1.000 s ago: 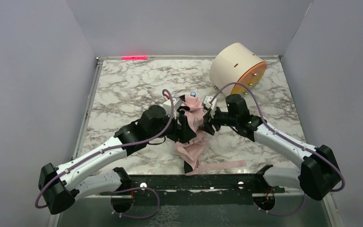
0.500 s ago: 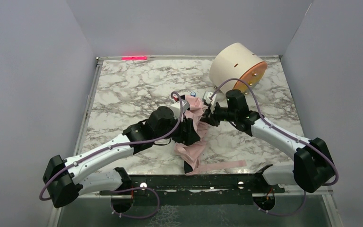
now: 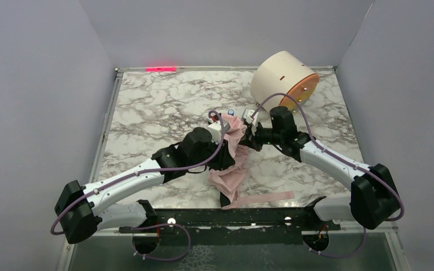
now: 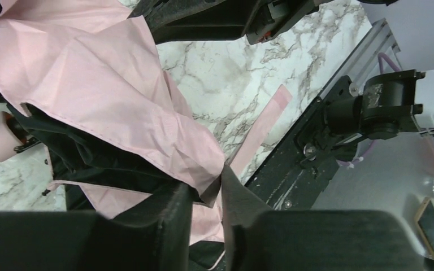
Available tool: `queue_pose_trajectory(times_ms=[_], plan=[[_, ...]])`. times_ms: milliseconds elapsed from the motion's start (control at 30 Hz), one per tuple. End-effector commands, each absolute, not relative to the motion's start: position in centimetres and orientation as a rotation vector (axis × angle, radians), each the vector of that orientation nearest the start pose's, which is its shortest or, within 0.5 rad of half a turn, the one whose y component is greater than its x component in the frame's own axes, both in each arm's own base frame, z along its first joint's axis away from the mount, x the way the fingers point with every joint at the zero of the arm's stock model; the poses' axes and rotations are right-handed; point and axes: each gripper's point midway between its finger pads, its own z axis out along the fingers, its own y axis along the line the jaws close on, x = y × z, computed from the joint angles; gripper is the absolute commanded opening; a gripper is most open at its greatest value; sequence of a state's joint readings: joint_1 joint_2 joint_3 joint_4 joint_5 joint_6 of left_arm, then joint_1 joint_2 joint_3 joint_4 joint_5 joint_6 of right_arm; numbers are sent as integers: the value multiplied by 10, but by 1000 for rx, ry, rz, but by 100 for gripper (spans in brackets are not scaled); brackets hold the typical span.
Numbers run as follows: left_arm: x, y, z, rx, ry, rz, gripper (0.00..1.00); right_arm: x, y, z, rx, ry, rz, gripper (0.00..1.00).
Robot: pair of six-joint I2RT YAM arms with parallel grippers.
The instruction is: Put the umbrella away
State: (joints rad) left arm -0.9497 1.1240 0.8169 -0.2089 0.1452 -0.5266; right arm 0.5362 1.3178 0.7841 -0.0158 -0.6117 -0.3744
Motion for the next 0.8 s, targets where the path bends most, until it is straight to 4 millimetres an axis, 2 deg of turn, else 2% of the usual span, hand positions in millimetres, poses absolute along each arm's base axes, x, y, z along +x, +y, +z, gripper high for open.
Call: queue_pose_trajectory(times_ms=[0, 200, 367, 500, 633, 700, 767], plan=[[170, -313, 205, 612, 2097, -994, 18, 285, 266, 162, -1199, 1658, 713, 0], [142, -306, 216, 745, 2056, -1094, 1, 293, 259, 159, -1160, 1696, 664, 1], [129, -296, 221, 795, 2026, -1118, 0, 297, 258, 156, -1146, 1713, 649, 1], [123, -286, 212, 797, 2058, -1096, 0, 299, 257, 157, -1140, 1716, 639, 1], [113, -284, 194, 802, 2121, -1132, 0, 293, 259, 158, -1160, 1714, 673, 1], [109, -287, 183, 804, 2160, -1157, 0, 281, 263, 158, -1204, 1728, 737, 6], [106, -290, 175, 805, 2184, -1185, 0, 269, 266, 167, -1246, 1720, 802, 17]])
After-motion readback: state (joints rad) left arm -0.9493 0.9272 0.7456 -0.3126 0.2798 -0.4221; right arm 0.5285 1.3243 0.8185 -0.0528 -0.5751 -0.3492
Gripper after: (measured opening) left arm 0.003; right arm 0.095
